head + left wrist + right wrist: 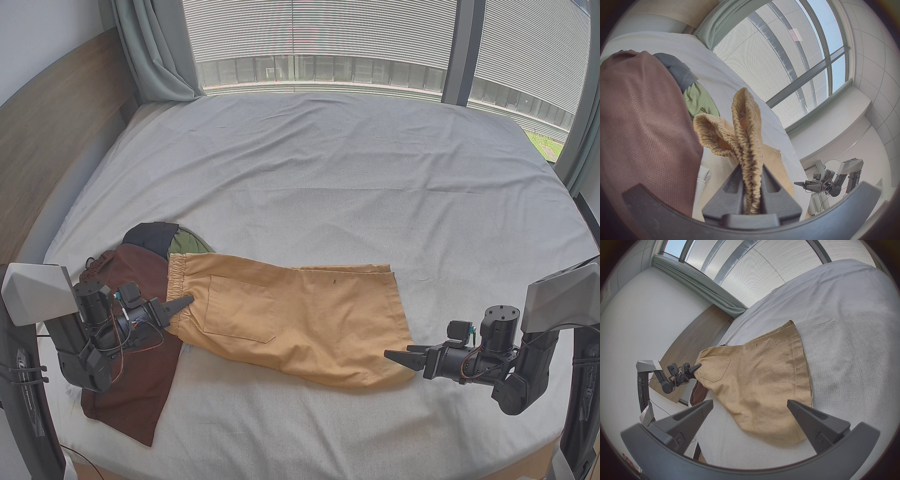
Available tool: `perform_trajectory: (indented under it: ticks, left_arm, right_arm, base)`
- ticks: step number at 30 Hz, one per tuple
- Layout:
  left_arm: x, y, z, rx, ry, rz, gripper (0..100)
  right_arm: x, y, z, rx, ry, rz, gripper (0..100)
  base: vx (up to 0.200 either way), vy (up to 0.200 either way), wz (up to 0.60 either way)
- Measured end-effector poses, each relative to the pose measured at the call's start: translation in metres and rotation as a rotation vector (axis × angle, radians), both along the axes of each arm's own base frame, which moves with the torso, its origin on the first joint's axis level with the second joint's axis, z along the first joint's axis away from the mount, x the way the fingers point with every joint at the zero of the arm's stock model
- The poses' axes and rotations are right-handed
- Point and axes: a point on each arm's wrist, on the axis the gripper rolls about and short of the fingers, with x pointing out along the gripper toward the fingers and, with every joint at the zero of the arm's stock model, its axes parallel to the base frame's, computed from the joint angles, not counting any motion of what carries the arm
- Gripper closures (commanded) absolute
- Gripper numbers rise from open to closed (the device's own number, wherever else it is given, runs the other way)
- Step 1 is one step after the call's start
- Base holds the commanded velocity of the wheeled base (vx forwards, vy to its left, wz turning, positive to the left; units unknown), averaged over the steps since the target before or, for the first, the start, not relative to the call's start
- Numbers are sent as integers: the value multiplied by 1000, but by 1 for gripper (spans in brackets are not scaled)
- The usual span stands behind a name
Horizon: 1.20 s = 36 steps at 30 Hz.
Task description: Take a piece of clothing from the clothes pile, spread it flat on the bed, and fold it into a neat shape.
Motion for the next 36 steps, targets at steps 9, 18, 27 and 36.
perform_trajectory:
  ticks: [9, 18, 27, 36]
  left_arm:
    - [-2, -16, 8, 3, -21, -39, 100]
    - [-4, -27, 11, 6, -28, -56, 100]
    - [-6, -42, 12, 9, -29, -67, 100]
    - [-6, -55, 13, 12, -35, -80, 100]
  right_arm:
    - [0, 0, 0, 0, 0, 0, 0]
    - [0, 0, 0, 0, 0, -1, 0]
    - [0, 0, 0, 0, -1, -1, 0]
    - [0, 0, 0, 0, 0, -1, 0]
  base:
    - [0, 0, 0]
    - [0, 0, 0]
    - [0, 0, 0]
    - [0, 0, 0]
